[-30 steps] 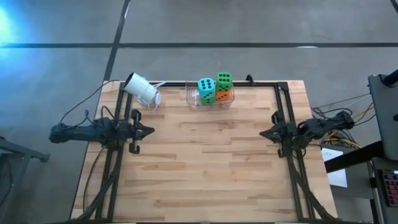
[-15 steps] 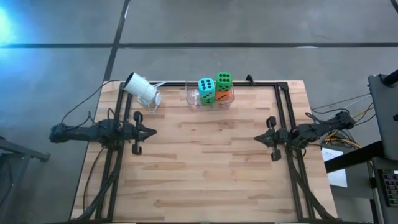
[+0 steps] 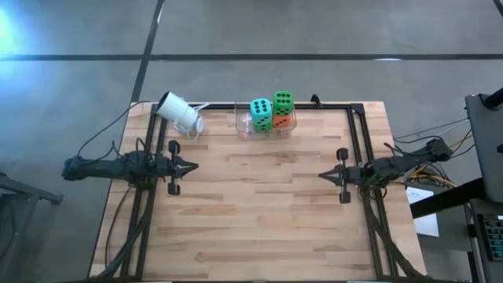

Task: Pick & Place Dice
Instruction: Return to Home Position

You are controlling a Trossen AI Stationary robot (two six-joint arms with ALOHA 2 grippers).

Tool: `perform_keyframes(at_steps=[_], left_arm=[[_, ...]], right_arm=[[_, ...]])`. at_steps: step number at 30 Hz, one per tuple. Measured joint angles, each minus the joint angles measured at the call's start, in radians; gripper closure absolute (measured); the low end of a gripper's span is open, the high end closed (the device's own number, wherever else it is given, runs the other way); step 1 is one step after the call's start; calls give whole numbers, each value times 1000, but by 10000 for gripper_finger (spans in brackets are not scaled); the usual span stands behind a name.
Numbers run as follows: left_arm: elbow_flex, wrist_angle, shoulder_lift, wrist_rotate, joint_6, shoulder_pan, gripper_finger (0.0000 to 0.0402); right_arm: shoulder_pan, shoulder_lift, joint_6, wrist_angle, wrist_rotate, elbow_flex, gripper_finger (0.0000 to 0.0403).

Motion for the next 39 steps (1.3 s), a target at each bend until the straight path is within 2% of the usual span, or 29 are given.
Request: perform_keyframes(at_steps=[14,39], left_arm=[[-1,0,0,0,-35,0,373],[-1,0,-1,1,-34,-1,373]], right_arm=[[0,85,36,0,0,0,394],[0,83,33,0,0,0,394]])
